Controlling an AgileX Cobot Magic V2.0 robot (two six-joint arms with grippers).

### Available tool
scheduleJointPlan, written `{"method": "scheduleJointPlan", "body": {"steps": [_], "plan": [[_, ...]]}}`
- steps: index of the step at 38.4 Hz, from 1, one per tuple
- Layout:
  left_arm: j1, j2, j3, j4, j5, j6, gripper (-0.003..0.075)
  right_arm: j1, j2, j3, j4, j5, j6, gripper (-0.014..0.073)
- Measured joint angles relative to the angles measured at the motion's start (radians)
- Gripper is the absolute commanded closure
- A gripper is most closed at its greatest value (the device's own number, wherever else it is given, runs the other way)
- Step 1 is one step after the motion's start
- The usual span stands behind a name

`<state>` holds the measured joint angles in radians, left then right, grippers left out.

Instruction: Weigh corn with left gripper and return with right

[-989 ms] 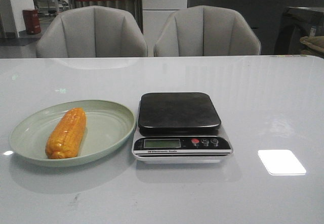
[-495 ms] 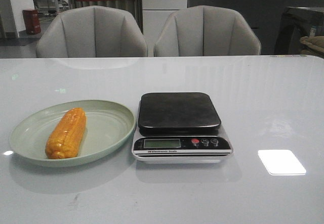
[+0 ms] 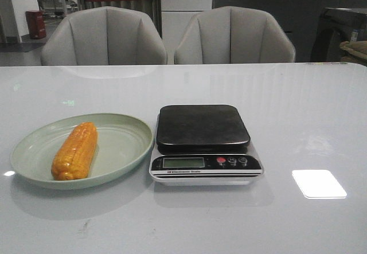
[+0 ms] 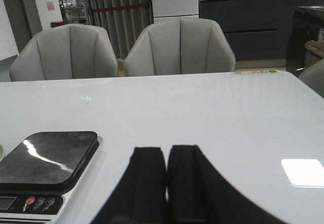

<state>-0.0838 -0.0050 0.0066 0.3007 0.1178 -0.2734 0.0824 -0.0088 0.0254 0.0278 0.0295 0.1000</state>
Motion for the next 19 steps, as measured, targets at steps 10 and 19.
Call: {"method": "scheduleJointPlan", "body": {"steps": [10,19], "plan": [[0.000,0.000,-0.013,-0.078,-0.260,0.000,0.0577,0.000,0.000,0.000,0.000,0.000,0.000,0.0428],[0.000,0.068,-0.241,-0.088,-0.023,-0.003,0.0577,0.000,0.000,0.000,0.000,0.000,0.000,0.0428]]}}
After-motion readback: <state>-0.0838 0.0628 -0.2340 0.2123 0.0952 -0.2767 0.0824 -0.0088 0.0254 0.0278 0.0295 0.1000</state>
